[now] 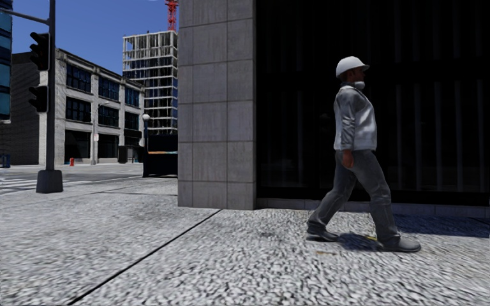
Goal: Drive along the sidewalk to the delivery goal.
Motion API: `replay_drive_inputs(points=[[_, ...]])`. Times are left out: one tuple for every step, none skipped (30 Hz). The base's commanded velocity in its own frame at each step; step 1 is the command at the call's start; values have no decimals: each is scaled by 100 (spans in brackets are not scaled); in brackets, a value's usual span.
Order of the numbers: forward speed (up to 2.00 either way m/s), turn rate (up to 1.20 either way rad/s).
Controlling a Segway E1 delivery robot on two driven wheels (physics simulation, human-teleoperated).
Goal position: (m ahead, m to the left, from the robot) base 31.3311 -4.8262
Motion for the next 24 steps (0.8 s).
replay_drive_inputs(points=[[141, 42], [141, 42], [141, 45], [141, 47], [141, 47], [141, 48], [141, 48], [141, 48], [141, 48], [141, 48], [141, 48], [141, 48], [141, 48], [141, 48], [141, 48], [141, 48], [141, 48], [141, 48], [141, 48], [141, 48], [141, 48], [141, 48], [141, 48], [141, 48]])
